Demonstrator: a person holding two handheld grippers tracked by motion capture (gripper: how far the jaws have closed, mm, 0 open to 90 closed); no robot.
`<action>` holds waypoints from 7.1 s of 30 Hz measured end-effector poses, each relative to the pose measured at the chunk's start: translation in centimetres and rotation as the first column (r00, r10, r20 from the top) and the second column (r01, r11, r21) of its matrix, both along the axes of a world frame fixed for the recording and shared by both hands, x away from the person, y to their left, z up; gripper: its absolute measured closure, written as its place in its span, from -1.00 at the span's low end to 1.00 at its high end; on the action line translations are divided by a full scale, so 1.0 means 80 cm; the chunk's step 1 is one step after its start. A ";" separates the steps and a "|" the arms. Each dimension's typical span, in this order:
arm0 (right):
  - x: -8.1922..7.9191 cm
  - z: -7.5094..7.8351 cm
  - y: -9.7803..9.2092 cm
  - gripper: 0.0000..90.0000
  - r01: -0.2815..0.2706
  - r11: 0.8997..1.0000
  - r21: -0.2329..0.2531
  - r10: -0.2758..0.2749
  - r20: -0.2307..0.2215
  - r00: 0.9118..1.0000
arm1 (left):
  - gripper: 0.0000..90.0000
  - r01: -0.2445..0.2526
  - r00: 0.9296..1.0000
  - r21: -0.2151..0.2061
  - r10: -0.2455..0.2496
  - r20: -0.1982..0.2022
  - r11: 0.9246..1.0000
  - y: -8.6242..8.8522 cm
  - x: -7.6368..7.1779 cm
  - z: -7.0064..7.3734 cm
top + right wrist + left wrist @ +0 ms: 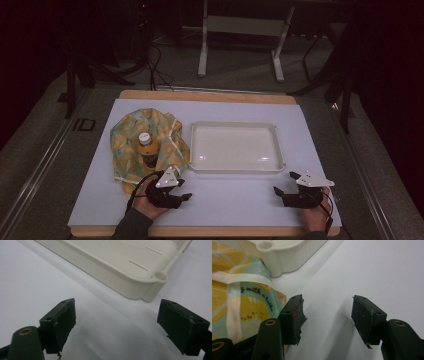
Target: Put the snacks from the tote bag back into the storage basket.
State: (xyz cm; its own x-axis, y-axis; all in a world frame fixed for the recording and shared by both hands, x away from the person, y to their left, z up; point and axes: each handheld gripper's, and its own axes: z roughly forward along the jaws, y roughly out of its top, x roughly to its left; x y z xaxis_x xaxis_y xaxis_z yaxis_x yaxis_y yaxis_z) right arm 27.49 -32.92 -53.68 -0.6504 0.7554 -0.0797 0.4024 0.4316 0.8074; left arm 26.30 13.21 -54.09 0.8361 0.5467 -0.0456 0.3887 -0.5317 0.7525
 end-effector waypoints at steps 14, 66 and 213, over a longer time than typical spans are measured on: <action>-0.003 0.001 -0.003 -0.67 -0.007 1.000 0.021 0.007 0.020 1.000 | -0.01 0.037 0.999 0.042 -0.037 -0.012 0.998 -0.008 0.004 0.005; -0.005 0.002 -0.006 -0.67 -0.024 0.999 0.047 0.022 0.034 0.999 | 0.00 0.113 0.993 0.214 -0.119 0.015 0.970 0.019 0.001 0.067; -0.008 0.002 -0.006 -0.67 -0.039 0.998 0.053 0.036 0.051 0.998 | 0.24 0.134 0.987 0.458 -0.078 -0.137 0.879 0.104 0.125 0.218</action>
State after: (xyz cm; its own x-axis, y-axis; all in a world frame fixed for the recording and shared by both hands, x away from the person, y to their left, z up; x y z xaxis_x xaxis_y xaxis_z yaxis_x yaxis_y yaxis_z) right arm 26.85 -33.40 -53.51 -0.6745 0.7347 -0.0728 0.3454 0.4011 0.8484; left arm 36.26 21.50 -36.68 0.8947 0.4363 0.0957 0.3766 -0.8520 0.3638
